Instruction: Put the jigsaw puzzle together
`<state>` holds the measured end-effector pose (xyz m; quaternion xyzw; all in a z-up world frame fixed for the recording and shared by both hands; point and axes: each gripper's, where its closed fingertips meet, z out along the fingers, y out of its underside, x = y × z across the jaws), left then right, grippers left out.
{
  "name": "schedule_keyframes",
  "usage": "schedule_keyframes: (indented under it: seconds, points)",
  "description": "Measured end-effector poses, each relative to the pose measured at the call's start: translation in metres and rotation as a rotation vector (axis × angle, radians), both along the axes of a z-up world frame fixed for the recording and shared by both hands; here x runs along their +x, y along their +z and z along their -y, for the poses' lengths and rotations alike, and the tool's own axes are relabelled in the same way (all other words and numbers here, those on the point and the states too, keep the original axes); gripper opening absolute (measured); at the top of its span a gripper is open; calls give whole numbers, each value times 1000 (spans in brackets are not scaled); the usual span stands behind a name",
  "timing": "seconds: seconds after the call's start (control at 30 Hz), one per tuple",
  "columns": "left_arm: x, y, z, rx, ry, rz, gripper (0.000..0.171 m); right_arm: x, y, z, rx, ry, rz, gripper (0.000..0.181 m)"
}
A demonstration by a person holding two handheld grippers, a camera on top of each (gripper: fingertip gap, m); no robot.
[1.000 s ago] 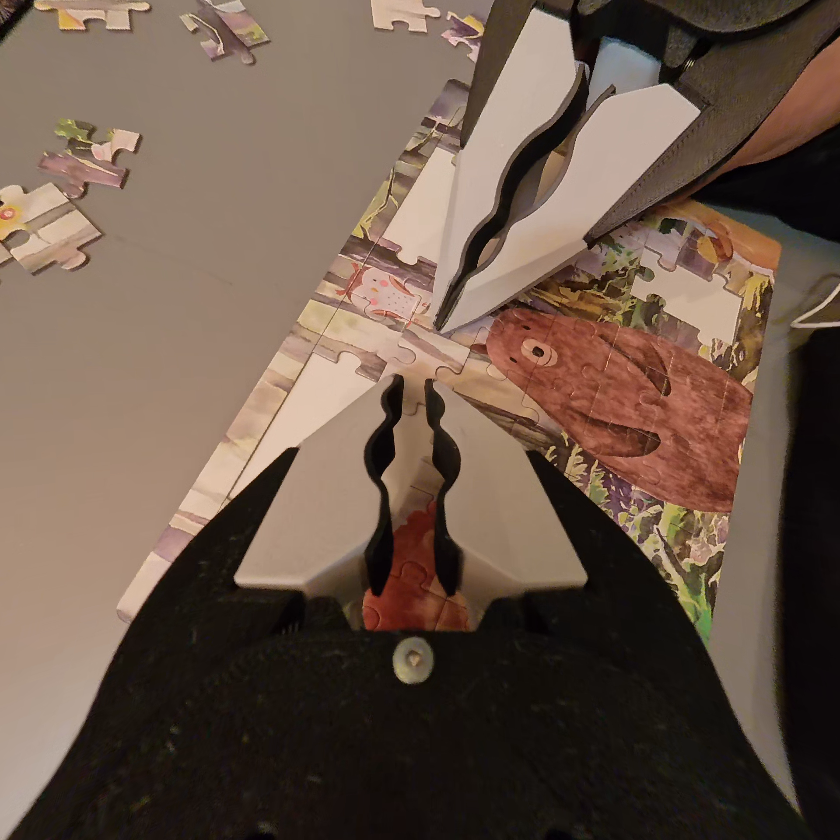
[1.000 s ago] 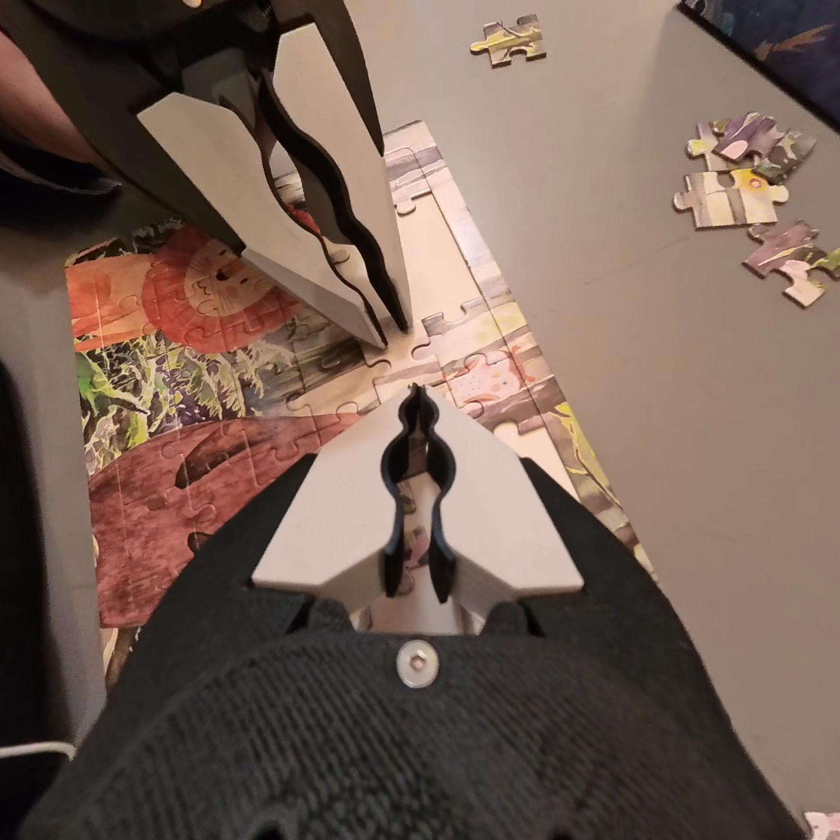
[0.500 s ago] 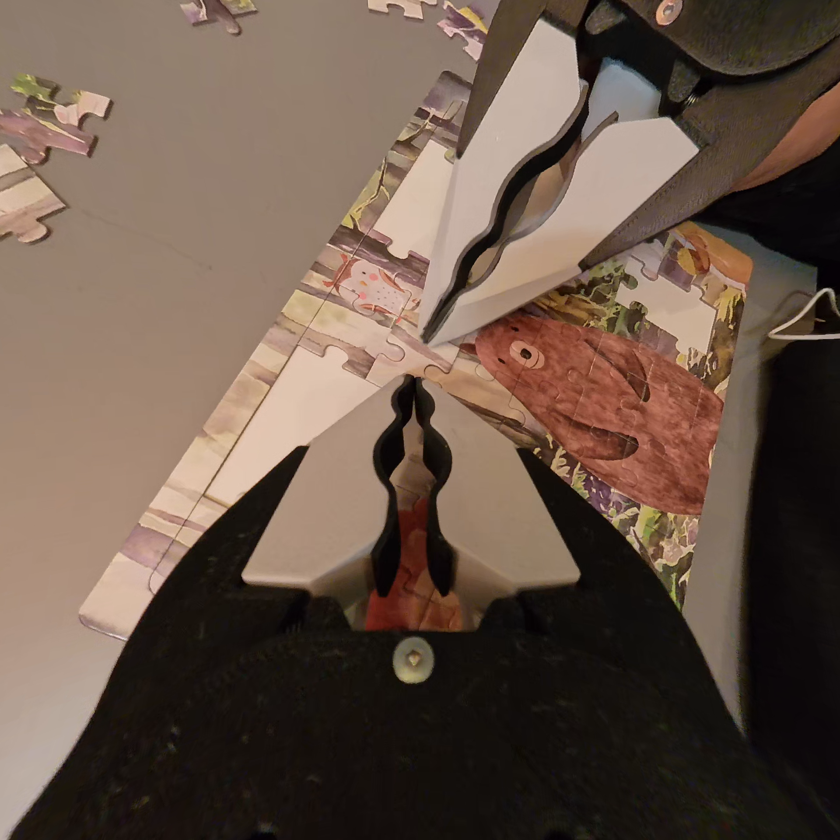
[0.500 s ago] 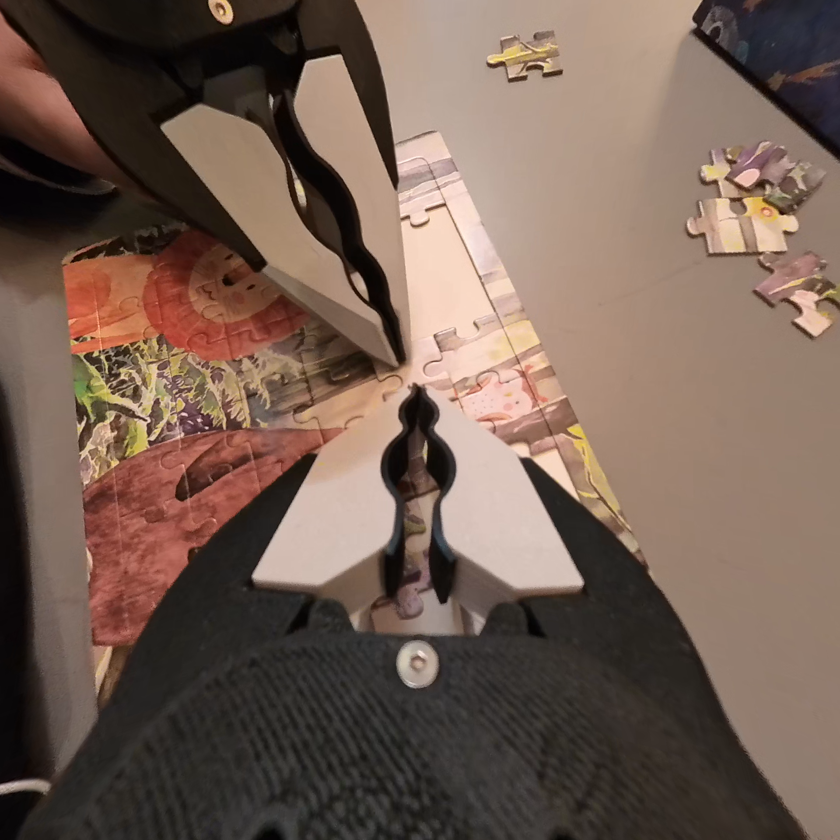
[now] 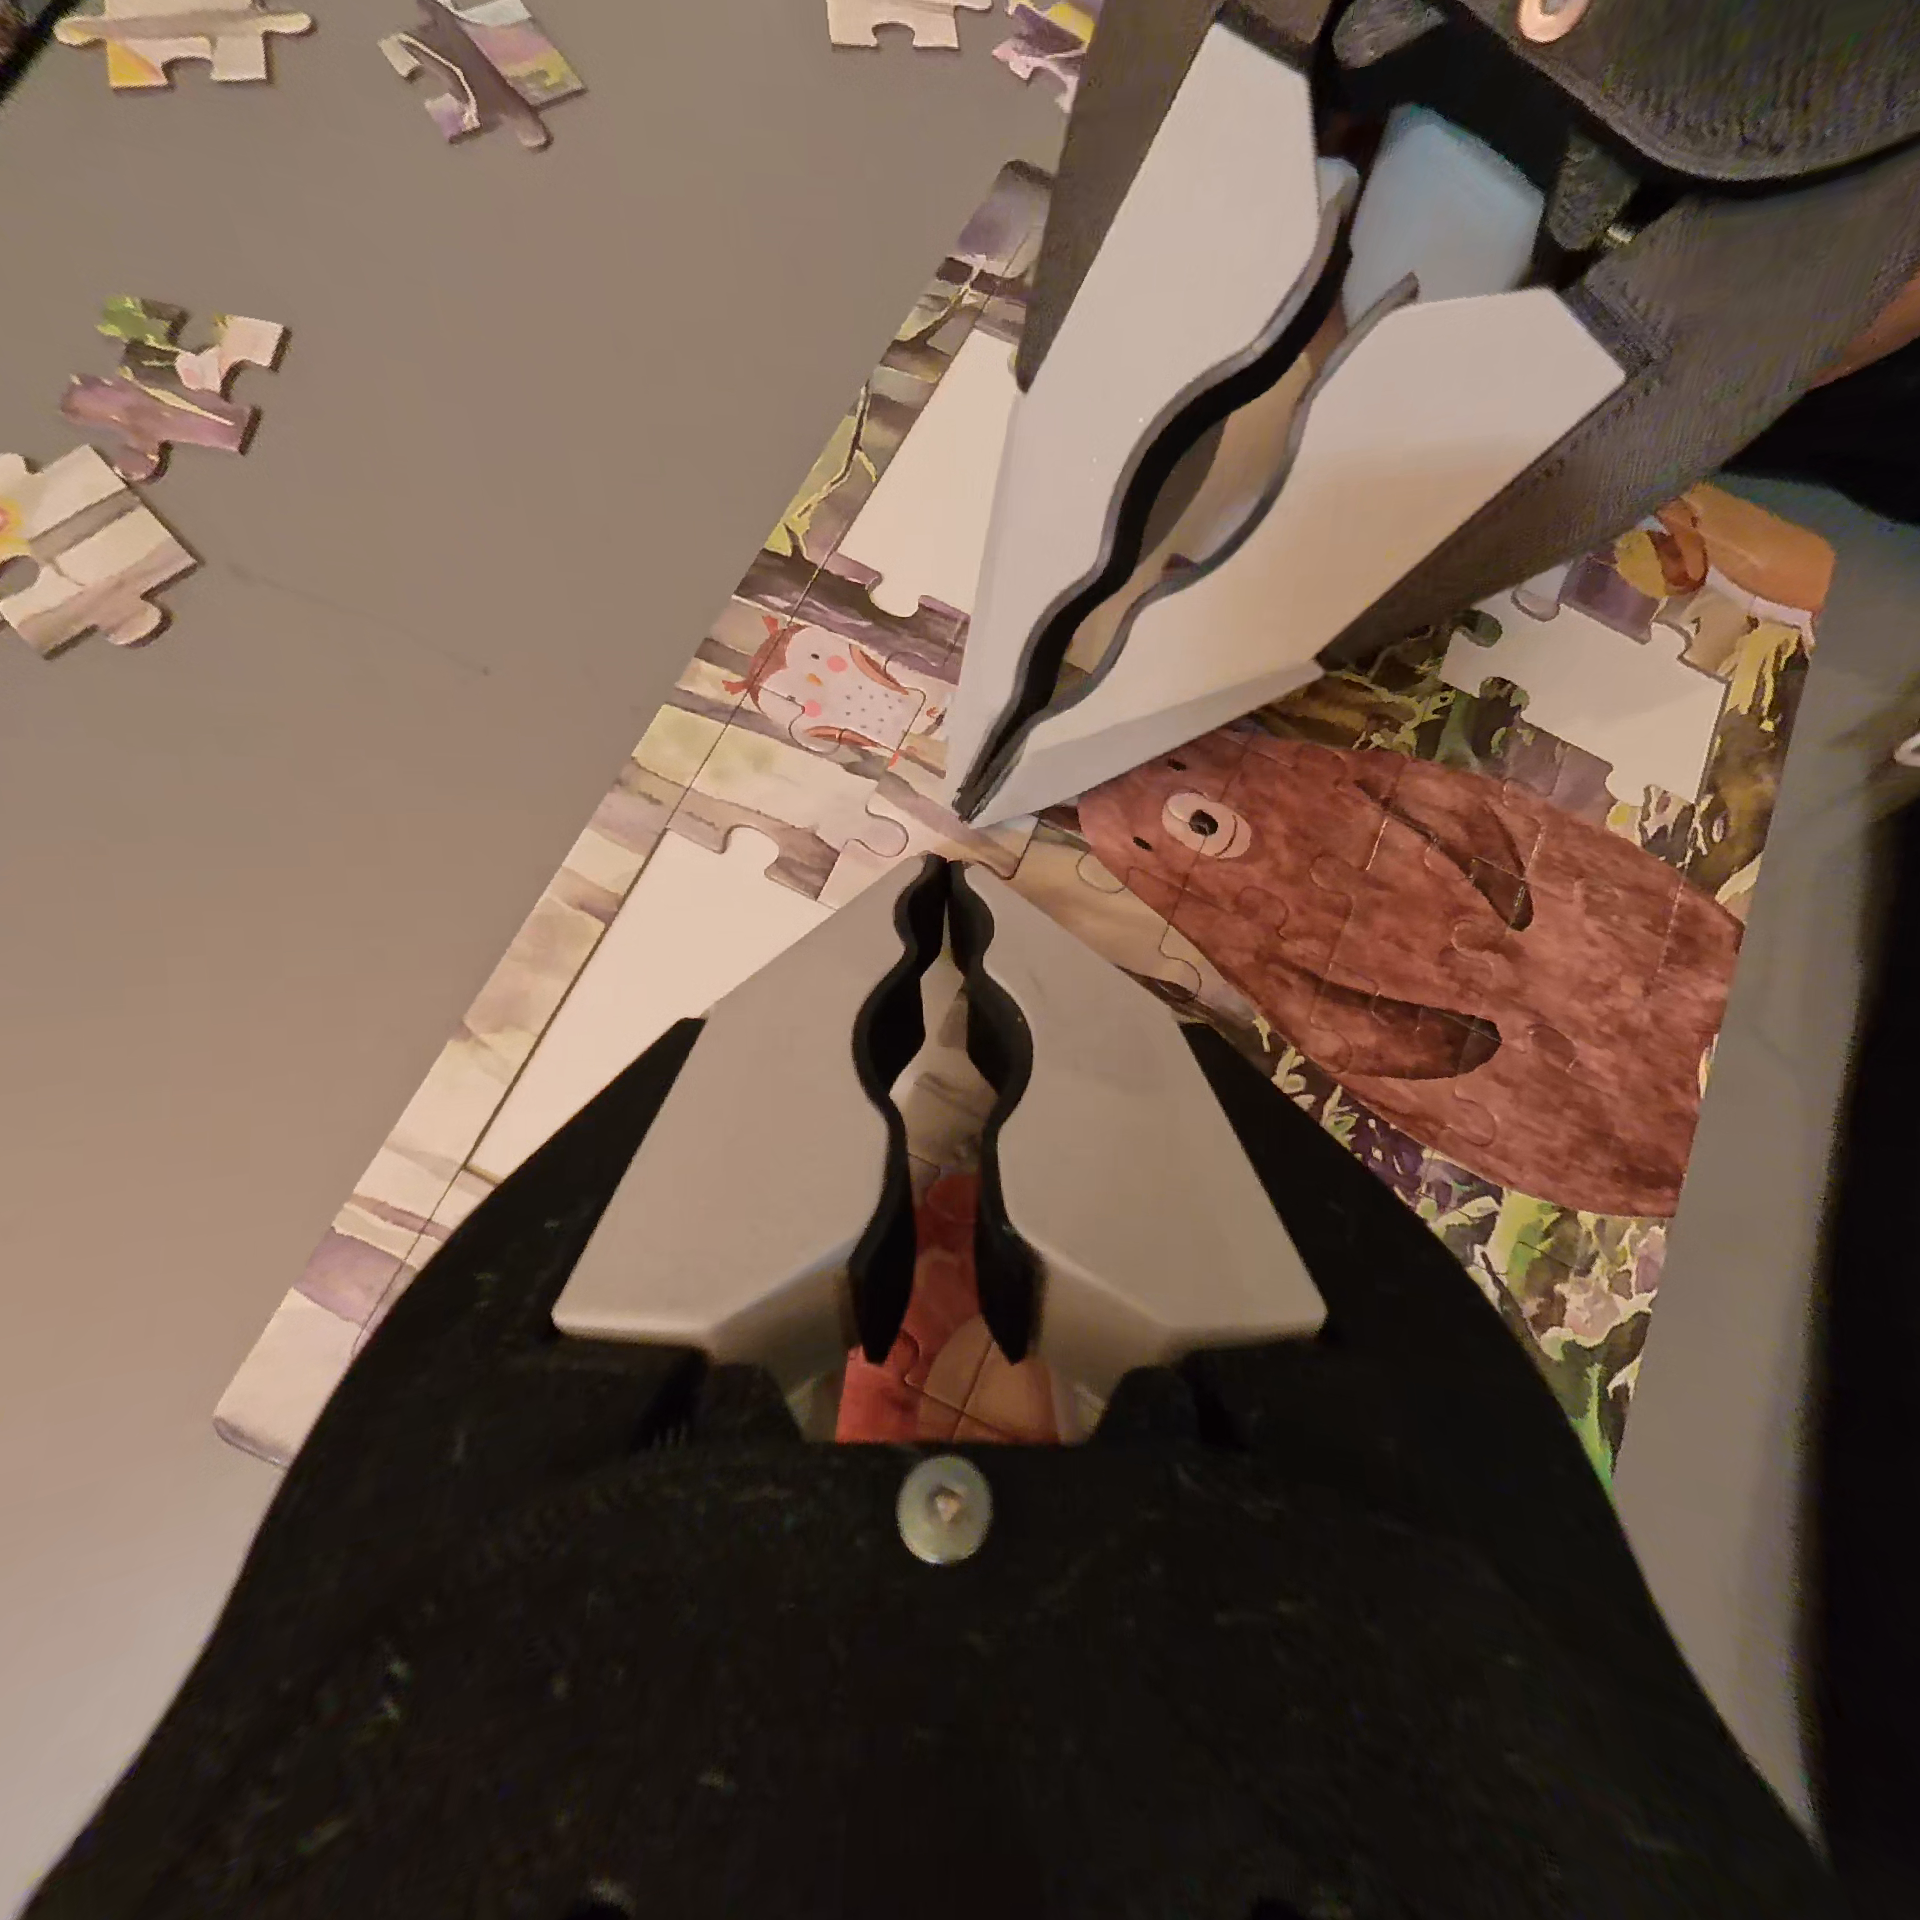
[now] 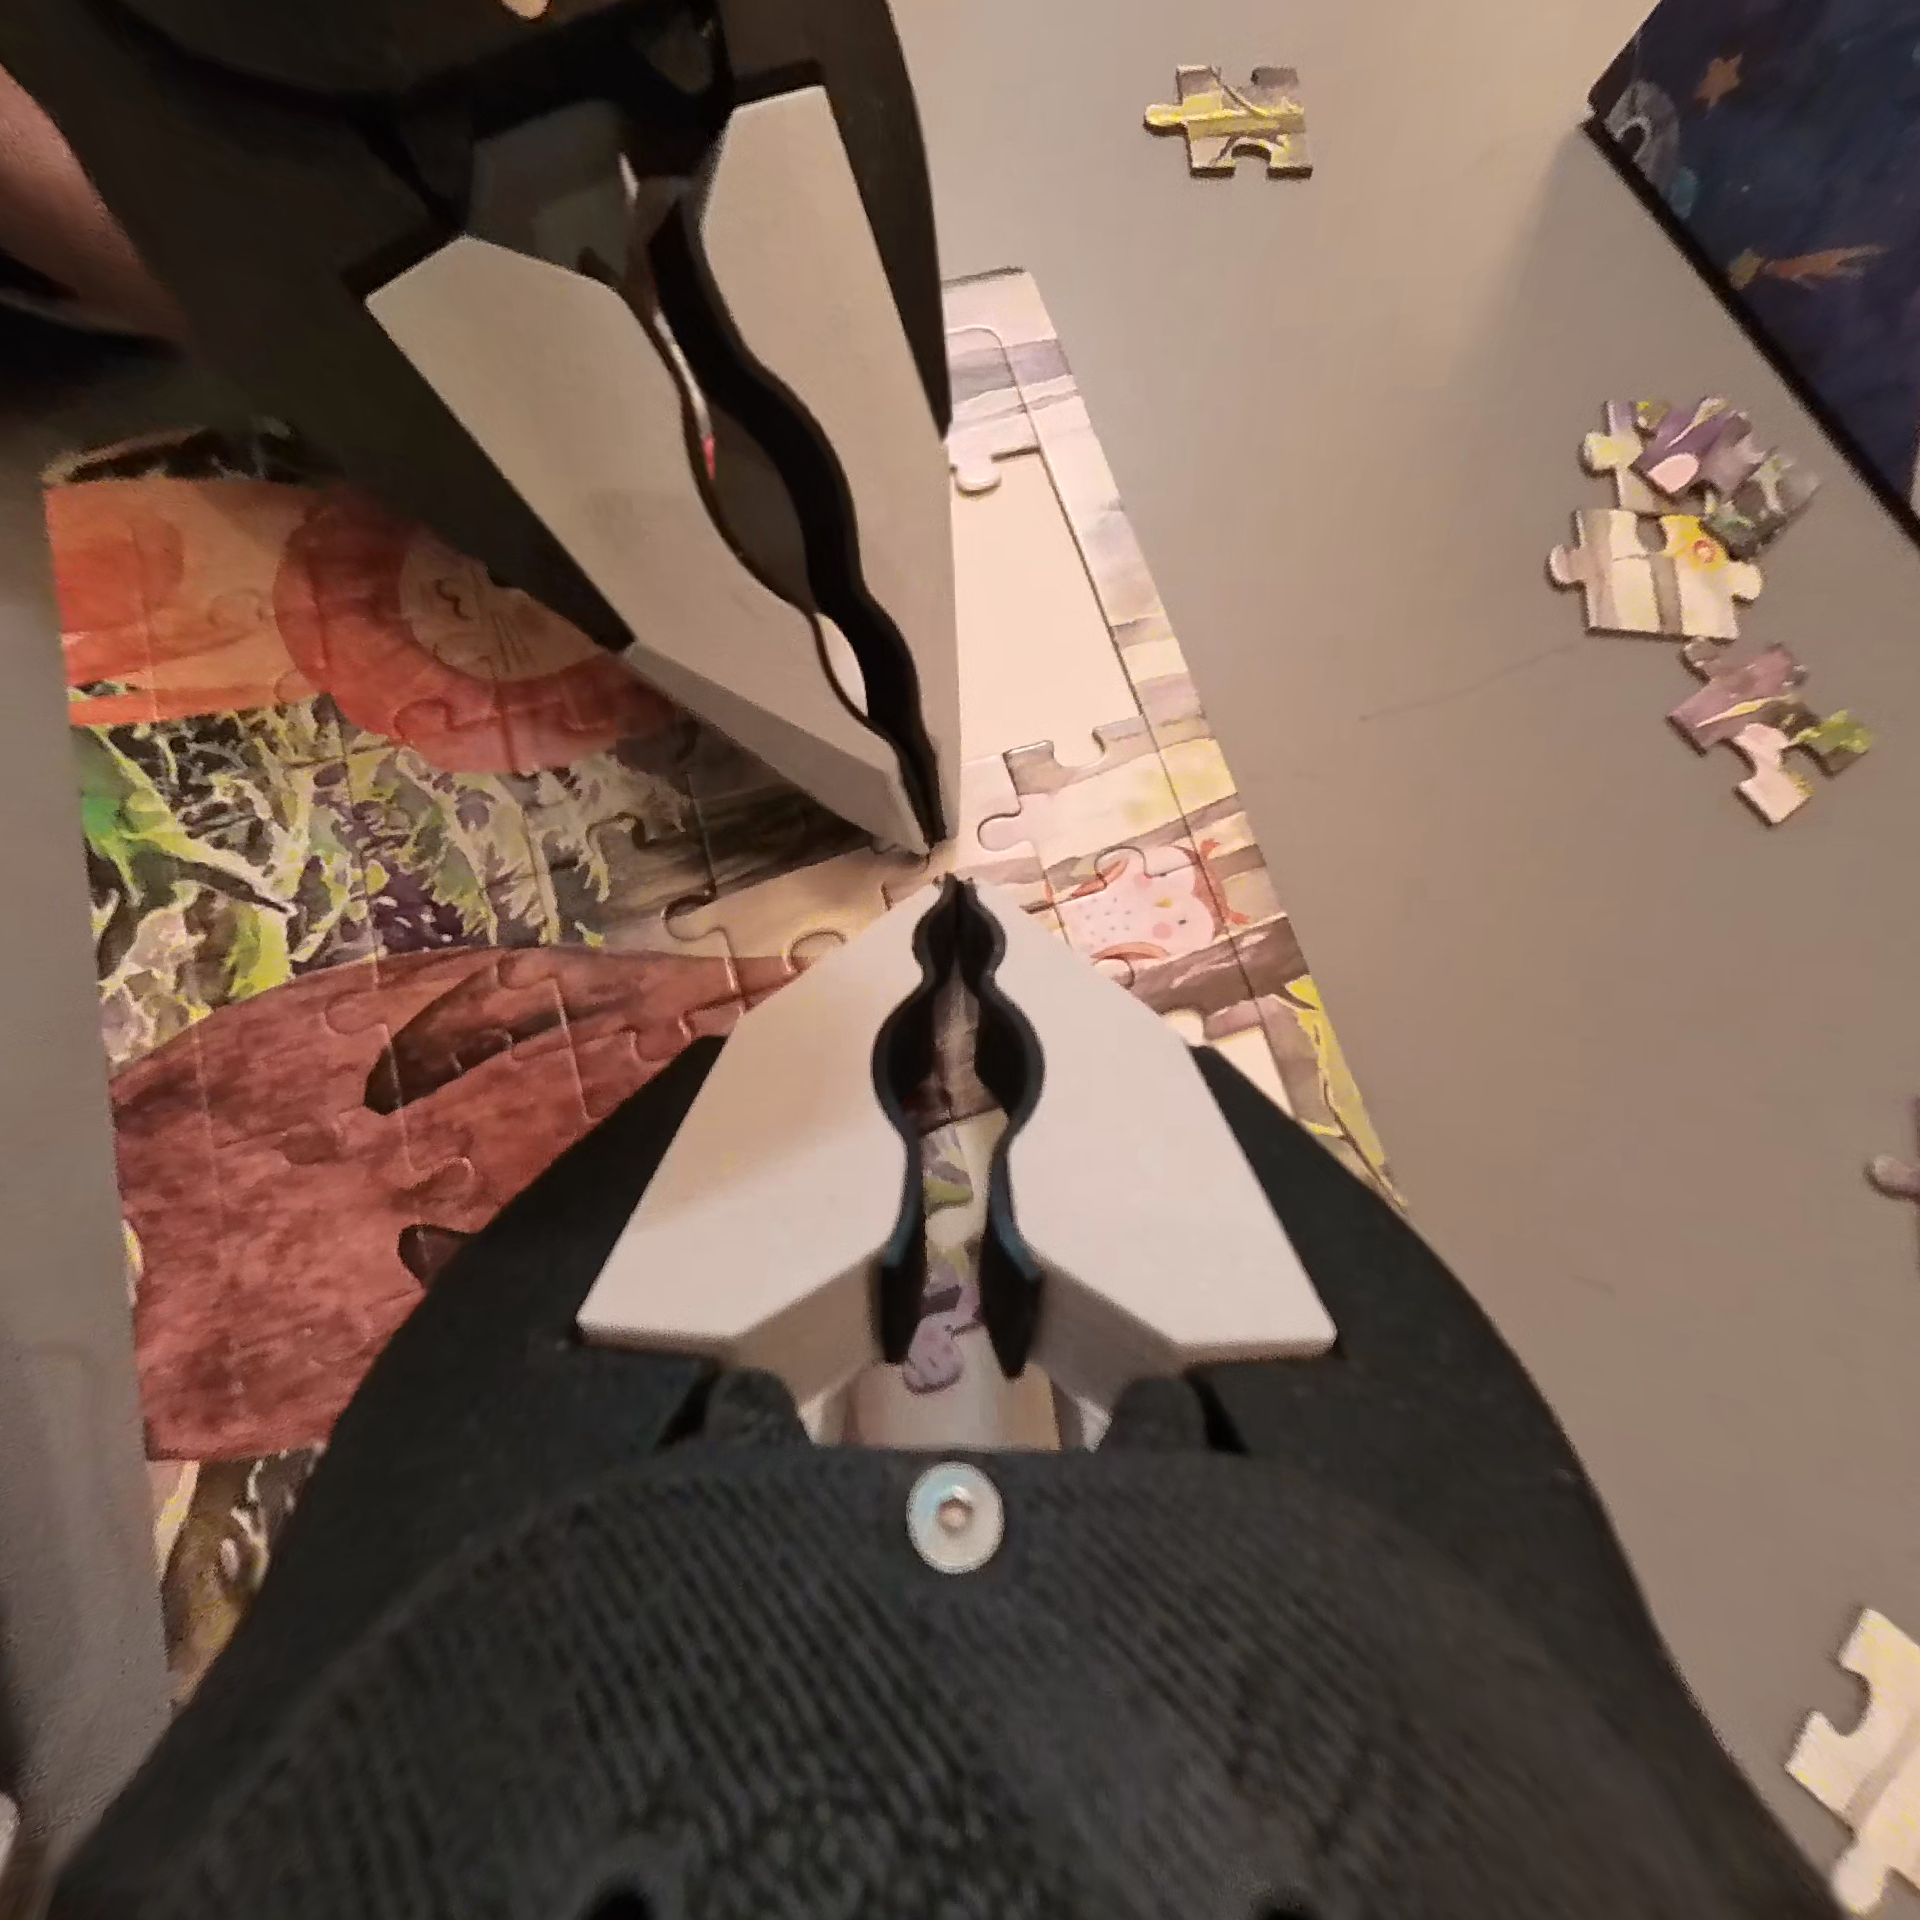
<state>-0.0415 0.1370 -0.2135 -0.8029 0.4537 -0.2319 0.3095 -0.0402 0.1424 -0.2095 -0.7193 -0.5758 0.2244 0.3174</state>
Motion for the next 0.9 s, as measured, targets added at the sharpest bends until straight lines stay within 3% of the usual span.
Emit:
schedule_keyframes:
  seconds: [0.4,0.57,0.67,0.77,0.9]
  points:
    - [1,0,0,-3,11,0,0,1,-1,1,-143,-52,-27,0]
    - [0,1,0,9,0,0,1,3,2,-3,-14,-3,-40,0]
    - [-11,13,-9,50,30,27,17,10,17,-14,103,-18,-101,0]
    - [-19,23,-9,16,8,84,33,14,27,-12,1,-30,-182,0]
    - [-26,18,-5,-24,-36,73,38,17,23,-10,-70,-27,-187,13]
